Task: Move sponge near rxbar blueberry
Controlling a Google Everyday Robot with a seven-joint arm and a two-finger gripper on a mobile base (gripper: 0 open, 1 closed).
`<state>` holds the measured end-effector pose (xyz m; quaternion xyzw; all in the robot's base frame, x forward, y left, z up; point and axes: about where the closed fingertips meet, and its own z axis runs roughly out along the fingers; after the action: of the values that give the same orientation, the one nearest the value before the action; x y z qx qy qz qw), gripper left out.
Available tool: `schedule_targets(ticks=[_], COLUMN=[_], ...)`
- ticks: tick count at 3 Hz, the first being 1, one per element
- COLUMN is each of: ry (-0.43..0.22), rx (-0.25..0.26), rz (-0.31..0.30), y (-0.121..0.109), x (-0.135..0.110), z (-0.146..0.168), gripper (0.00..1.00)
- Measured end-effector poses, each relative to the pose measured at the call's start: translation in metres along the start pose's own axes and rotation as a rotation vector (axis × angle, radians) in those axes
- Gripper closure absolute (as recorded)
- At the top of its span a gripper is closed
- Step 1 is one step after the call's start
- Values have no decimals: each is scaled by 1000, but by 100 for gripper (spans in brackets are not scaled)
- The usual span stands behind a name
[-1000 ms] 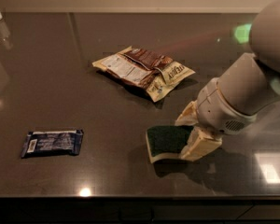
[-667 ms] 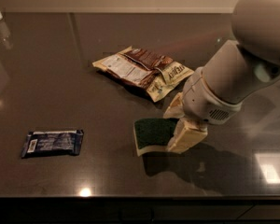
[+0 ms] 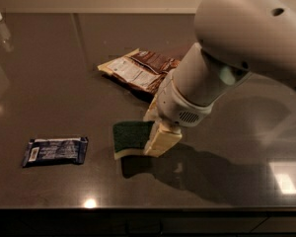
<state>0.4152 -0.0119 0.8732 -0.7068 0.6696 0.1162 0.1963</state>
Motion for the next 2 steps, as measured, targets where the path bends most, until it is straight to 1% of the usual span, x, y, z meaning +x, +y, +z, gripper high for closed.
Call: schedule_targets(ticks=[2], ry=[-39], rx=[-13], rz=[1], y=[-15], x=[-31], z=[40], gripper=[100])
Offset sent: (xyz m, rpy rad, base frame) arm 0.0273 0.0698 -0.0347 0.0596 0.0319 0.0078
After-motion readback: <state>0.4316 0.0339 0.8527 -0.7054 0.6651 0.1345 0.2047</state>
